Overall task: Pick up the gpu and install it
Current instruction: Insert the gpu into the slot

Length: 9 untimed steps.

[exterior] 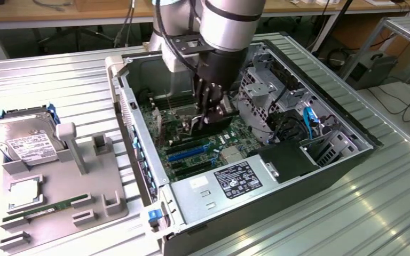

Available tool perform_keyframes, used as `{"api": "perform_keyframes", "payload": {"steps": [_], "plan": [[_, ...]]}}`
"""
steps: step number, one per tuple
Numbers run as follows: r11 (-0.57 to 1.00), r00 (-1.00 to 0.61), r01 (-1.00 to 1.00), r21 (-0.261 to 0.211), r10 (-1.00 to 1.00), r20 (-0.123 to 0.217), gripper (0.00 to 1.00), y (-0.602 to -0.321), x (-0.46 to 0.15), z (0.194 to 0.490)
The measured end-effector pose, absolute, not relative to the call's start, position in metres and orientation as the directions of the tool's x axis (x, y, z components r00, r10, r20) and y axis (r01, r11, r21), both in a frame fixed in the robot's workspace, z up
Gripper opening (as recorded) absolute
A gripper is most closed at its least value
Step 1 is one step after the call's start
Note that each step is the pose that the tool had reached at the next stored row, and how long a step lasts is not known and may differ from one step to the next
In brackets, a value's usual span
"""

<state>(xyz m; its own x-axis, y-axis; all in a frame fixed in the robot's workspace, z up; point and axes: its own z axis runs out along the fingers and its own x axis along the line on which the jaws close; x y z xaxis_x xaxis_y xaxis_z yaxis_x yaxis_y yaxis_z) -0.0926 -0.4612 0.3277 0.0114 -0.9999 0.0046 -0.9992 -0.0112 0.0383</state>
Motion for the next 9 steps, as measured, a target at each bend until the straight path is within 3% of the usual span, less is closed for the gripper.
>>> {"api": "perform_keyframes", "payload": {"steps": [2,3,9], "plan": [[0.006,-0.006,-0.999,0.033,-1.0,0.005,0.26,-0.454,-0.103,0.3],[0.006,-0.006,-1.0,0.004,-1.0,0.004,0.26,-0.456,-0.112,0.286],[0.005,-0.005,-1.0,-0.013,-1.0,0.004,0.26,-0.456,-0.112,0.278]]}}
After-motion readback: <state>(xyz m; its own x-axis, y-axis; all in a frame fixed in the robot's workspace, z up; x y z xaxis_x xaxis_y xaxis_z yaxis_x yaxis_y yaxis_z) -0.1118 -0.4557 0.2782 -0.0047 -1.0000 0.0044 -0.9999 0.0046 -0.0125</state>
